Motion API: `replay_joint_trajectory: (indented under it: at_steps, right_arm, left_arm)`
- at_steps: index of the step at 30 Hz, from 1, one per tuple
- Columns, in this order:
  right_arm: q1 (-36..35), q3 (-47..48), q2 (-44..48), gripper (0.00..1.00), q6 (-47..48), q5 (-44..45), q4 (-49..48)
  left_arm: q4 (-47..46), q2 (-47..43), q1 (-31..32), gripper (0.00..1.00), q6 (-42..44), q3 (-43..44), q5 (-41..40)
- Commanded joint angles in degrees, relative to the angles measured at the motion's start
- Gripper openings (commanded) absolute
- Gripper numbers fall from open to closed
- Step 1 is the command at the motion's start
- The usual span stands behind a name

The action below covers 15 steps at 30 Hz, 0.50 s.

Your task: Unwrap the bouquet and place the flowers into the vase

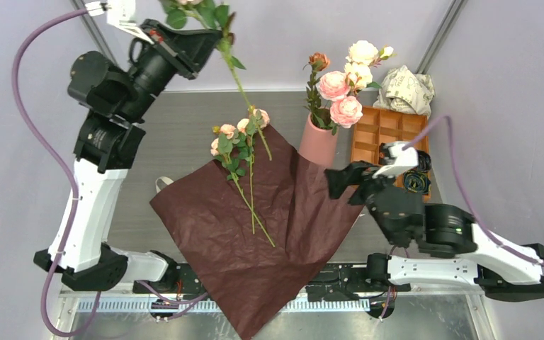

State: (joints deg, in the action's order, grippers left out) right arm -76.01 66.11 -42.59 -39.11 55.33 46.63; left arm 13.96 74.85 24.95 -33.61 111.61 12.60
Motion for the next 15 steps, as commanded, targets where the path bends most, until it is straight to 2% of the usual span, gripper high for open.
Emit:
replay_joint_trajectory:
  at_steps: [1,4,15]
  right_arm:
    - [-0.4,4.8,1.6,0.87,6.2,9.7,1.4]
    - [-0.3,7.4,1.2,0.87,8.4,11.2,1.8]
    - [-0.4,7.8,7.8,0.87,8.7,11.0,2.2]
  left_arm:
    - [-4.6,4.1,10.6,0.0,9.9,5.0,-5.1]
    - [-4.7,9.8,16.6,0.0,15.2,9.5,-7.3]
    - [-17.4,22.0,17.1,0.0,18.2,15.9,-5.5]
